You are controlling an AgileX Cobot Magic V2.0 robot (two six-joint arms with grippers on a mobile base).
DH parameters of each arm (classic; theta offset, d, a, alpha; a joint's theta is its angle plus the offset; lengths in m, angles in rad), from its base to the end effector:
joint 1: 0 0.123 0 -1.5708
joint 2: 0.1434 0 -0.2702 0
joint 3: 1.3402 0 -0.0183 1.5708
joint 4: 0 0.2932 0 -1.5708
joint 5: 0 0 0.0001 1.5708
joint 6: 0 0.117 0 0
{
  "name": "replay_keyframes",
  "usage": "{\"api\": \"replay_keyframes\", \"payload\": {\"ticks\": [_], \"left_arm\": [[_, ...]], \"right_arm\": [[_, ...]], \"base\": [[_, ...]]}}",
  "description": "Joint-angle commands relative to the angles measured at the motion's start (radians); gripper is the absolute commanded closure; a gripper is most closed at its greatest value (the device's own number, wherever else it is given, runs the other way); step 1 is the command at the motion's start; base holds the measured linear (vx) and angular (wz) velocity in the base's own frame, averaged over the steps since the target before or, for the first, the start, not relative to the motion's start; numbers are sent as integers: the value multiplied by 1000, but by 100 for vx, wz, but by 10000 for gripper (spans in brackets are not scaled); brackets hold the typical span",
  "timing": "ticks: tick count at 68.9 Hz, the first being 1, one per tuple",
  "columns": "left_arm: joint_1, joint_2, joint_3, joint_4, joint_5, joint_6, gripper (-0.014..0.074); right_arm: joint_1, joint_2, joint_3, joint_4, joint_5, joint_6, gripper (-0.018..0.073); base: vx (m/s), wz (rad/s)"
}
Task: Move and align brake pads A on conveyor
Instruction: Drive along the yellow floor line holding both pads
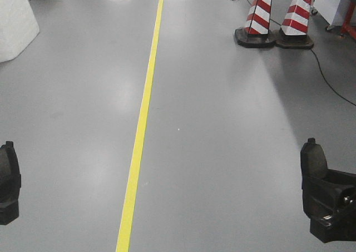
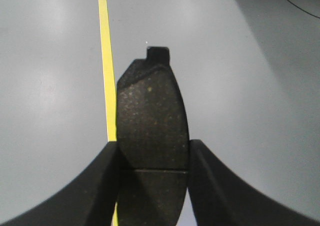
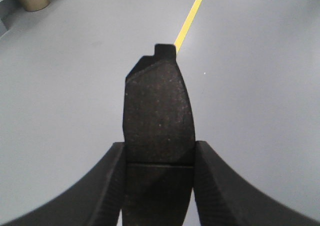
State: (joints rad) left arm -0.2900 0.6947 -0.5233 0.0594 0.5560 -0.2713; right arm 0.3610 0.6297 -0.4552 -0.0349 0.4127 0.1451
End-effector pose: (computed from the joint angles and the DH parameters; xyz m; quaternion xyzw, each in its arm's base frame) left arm 0.1992 -0.0556 0.2476 0.0239 0.8931 -0.0999 0.4380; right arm 0.1904 0.0701 0.2482 -0.1028 0.8538 0.1140 0.4974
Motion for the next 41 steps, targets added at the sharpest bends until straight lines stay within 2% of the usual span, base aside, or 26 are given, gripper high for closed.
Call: {"api": "replay_keyframes", "payload": {"ticks": [1, 41], "left_arm": [[0, -2, -27, 3, -84, -1, 461], [0, -2, -27, 3, -85, -1, 461]], "right_arm": [[-2, -4, -30, -7, -86, -5, 569], [-2, -4, -30, -7, -86, -5, 569]], "base": [[62, -4], [61, -5]]}}
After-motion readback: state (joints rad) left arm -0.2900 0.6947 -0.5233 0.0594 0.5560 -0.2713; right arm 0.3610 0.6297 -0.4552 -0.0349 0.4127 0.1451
